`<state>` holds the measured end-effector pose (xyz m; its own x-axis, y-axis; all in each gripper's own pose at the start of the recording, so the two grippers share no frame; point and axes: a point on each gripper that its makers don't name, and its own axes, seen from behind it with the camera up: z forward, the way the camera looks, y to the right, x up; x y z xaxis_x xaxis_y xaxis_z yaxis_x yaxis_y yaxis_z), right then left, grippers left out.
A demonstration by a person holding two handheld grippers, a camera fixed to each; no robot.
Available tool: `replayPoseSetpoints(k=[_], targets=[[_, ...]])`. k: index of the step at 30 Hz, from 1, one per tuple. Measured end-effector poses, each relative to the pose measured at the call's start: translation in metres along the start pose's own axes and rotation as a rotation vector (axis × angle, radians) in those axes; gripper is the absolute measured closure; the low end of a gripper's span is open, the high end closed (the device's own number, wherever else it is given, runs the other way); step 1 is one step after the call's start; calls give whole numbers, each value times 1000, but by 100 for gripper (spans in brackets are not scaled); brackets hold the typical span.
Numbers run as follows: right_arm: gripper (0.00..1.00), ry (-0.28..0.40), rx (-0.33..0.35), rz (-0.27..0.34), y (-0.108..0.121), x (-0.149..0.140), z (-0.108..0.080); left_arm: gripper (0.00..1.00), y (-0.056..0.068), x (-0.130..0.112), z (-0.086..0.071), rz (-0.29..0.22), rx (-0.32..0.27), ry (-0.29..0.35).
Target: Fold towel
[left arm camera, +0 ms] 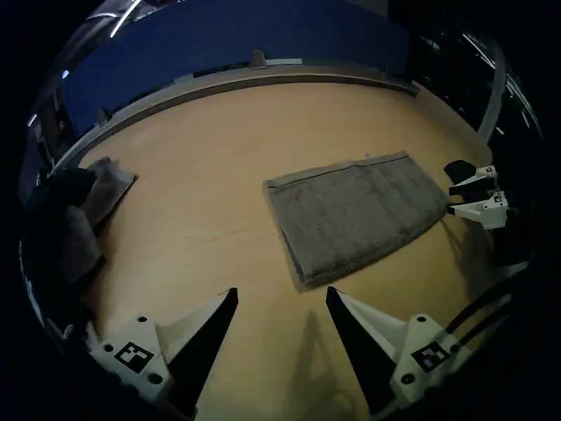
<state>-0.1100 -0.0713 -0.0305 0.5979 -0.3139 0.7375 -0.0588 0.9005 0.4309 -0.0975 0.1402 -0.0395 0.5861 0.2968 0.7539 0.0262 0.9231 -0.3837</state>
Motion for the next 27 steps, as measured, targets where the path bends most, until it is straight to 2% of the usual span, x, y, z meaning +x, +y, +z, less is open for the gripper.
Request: replayPoseSetpoints(k=[6,10,14,16,18,22,27], targets=[[54,-13,14,6,-2,-4,3,6,-2,3,-2,-1,5,8],[57,-23,25,13,-5,-7,4,6,-1,3,-3,-4,4,9],[75,-28,26,15,-6,-9,6,6,-2,2,-3,-3,4,9],[79,-29,24,16,-6,-9,6,6,-2,2,-3,-2,5,8],[88,-31,23,18,-6,-8,6,6,-3,1,-3,-1,5,8],[94,-33,25,23,-5,-9,7,6,-5,1,-3,-3,8,7],[96,-28,25,31,-5,-8,7,6,-7,0,-4,-9,9,6]])
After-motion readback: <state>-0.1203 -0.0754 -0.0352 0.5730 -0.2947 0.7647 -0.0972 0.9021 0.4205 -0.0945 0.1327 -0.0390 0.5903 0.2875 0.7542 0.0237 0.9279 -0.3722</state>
